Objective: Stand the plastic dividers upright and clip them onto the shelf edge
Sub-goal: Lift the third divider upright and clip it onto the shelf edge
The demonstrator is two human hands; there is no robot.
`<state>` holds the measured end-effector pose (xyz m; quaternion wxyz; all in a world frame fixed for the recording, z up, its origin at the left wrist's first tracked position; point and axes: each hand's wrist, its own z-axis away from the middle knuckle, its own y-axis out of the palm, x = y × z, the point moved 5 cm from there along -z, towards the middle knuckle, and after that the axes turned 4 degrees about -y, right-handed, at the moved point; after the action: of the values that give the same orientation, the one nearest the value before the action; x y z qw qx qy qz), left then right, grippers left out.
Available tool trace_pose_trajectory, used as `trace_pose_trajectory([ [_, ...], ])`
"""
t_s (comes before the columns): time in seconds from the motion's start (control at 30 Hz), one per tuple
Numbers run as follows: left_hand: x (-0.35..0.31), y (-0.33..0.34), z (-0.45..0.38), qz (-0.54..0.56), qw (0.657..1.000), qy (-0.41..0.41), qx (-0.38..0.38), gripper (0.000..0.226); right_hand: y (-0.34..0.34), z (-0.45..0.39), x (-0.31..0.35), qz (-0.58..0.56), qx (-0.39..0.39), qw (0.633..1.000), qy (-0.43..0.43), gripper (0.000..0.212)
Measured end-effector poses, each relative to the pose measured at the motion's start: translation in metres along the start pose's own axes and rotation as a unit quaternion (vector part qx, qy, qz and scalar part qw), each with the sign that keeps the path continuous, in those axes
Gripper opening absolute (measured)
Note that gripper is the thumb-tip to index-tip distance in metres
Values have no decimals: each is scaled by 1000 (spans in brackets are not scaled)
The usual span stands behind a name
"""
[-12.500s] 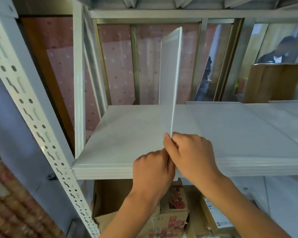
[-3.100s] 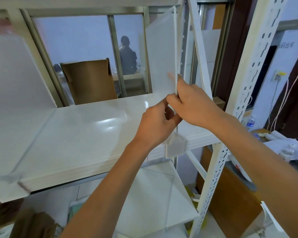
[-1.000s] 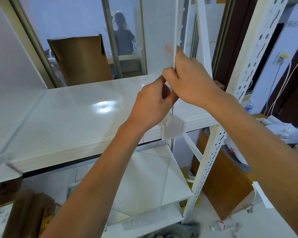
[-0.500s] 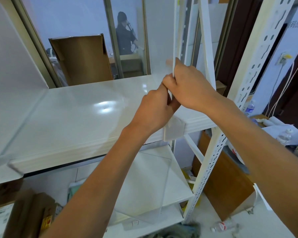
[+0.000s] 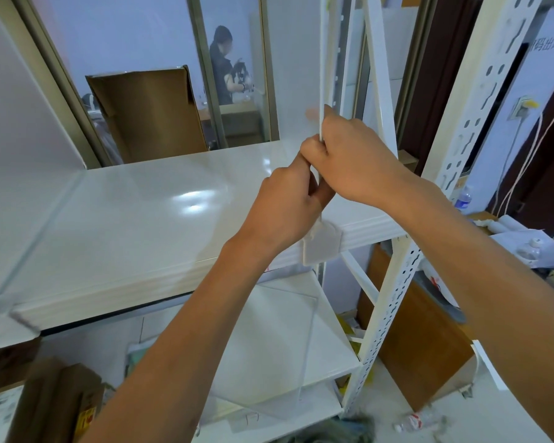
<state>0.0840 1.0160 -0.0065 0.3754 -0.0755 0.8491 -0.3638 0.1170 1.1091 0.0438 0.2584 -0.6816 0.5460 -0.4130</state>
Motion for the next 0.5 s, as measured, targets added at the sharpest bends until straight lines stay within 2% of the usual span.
trace_pose_trajectory([
  [0.5, -2, 0, -1, 4, 1000, 1, 1, 21, -3, 1, -1, 7, -14, 1000, 1, 36],
])
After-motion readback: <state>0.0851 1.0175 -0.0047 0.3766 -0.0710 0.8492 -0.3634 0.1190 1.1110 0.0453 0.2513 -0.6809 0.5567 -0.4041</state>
